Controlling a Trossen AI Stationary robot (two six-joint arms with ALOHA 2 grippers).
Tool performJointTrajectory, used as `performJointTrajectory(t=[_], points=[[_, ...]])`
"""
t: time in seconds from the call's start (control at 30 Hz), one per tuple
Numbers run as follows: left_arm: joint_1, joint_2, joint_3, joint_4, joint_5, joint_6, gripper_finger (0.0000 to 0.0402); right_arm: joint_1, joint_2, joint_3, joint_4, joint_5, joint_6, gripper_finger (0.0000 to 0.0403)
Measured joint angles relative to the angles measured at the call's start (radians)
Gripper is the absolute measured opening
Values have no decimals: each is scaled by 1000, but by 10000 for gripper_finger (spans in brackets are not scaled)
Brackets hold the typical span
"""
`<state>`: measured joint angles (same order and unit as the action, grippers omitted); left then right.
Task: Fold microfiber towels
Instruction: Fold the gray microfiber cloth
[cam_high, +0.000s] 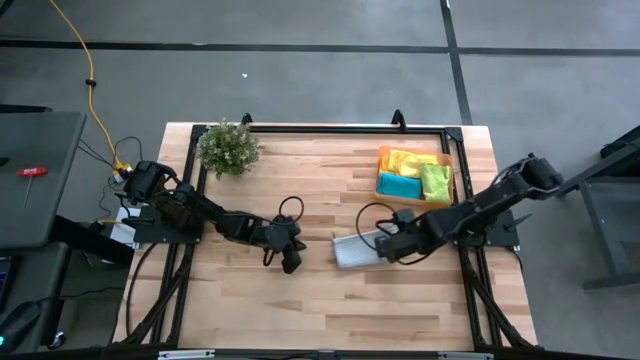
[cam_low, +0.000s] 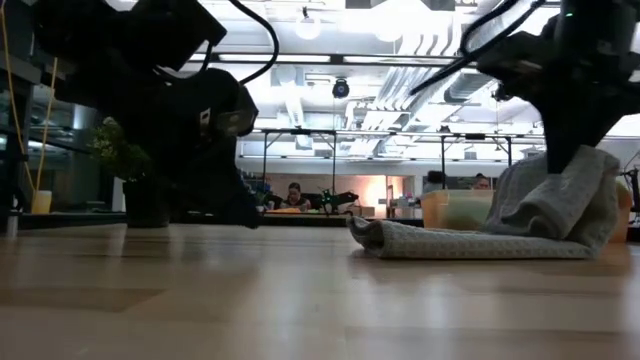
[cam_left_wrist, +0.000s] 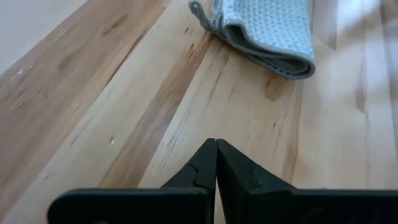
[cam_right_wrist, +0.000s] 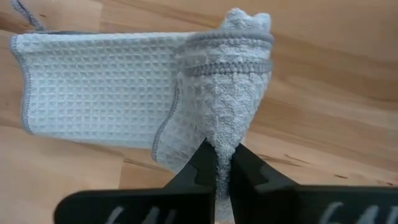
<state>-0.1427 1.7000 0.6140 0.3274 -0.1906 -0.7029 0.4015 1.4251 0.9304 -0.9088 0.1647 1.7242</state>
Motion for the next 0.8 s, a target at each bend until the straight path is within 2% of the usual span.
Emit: performJointTrajectory(t=[0.3, 0.43, 0.6, 0.7, 0.8], points=[[0, 0, 0, 28, 7, -1, 0, -41, 141, 182, -148, 11, -112, 0], [-3, 0, 25, 142, 47, 25, 0, -49, 154, 198, -147, 14, -134, 0], [-3, 32, 179, 172, 51, 206, 0, -48, 154, 198, -138, 13, -128, 0], [16, 117, 301, 174, 49, 338, 0, -48, 154, 198, -120, 9, -128, 0], [35, 238, 431, 174, 50, 394, 0, -48, 154, 198, -108, 10, -128, 0]])
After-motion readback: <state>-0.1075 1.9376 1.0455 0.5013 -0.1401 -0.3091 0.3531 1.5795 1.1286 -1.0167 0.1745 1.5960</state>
